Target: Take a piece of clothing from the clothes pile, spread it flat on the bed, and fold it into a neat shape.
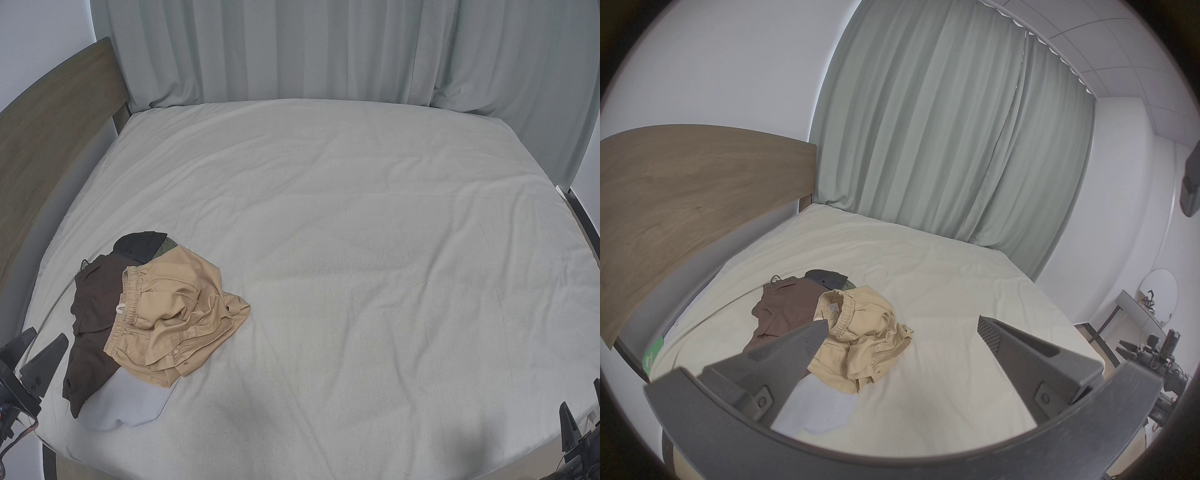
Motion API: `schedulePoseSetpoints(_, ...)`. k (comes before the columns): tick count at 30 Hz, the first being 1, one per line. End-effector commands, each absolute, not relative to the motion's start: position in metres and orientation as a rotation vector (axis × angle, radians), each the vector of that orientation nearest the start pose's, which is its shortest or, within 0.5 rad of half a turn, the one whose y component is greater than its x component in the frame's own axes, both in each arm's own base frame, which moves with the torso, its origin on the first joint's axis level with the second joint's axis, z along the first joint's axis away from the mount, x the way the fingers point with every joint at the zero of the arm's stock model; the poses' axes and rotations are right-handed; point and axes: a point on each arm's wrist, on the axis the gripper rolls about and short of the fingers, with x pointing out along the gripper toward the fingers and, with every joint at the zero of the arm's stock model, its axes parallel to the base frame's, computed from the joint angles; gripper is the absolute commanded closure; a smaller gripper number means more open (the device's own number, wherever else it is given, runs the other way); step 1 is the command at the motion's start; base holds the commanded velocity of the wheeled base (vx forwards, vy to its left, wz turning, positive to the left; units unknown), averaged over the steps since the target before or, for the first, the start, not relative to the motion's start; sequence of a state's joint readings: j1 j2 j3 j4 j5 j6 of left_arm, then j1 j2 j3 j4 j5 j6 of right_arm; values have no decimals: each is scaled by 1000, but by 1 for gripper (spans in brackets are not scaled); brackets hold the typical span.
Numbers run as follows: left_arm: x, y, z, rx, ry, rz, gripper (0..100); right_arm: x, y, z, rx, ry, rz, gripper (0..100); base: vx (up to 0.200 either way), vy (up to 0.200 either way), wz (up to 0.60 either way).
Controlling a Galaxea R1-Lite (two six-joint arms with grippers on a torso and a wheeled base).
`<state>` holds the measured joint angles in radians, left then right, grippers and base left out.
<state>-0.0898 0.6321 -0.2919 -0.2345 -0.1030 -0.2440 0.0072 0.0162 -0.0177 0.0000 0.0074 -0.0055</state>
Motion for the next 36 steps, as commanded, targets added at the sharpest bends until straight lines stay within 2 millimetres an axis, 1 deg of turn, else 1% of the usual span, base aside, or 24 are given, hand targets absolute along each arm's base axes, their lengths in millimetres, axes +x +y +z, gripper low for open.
schedulePoseSetpoints(1,64,-8,178,-247,177,-167,0,-23,0,75,-6,0,15,0,0,0,0)
schedulePoseSetpoints(2,69,-8,179,-247,182,-165,0,-23,0,75,-6,0,15,0,0,0,0)
schedulePoseSetpoints(7,82,-9,179,-248,203,-159,0,-23,0,75,-5,0,17,0,0,0,0)
schedulePoseSetpoints(13,95,-6,179,-256,213,-153,0,-23,0,75,-5,0,17,0,0,0,0)
schedulePoseSetpoints(19,116,5,178,-282,227,-161,0,-23,0,75,-5,0,17,0,0,0,0)
schedulePoseSetpoints(20,116,5,178,-282,227,-161,0,-23,0,75,-5,0,17,0,0,0,0)
schedulePoseSetpoints(21,121,10,176,-293,239,-180,0,-23,0,75,-5,0,17,0,0,0,0)
schedulePoseSetpoints(24,122,11,175,-297,241,-184,0,-23,0,75,-5,0,17,0,0,0,0)
schedulePoseSetpoints(25,128,16,170,-320,276,-218,0,-23,0,75,-5,0,17,0,0,0,0)
schedulePoseSetpoints(27,132,18,168,-330,296,-230,0,-23,0,75,-6,0,15,0,0,0,0)
schedulePoseSetpoints(29,141,19,164,-344,326,-241,0,-23,0,75,-6,0,15,0,0,0,0)
schedulePoseSetpoints(32,153,22,159,-348,333,-244,0,-23,0,75,-6,0,15,0,0,0,0)
schedulePoseSetpoints(33,154,22,159,-348,332,-246,0,-23,0,75,-6,0,15,0,0,0,0)
schedulePoseSetpoints(36,169,25,152,-352,336,-266,0,-23,0,75,-6,0,15,0,0,0,0)
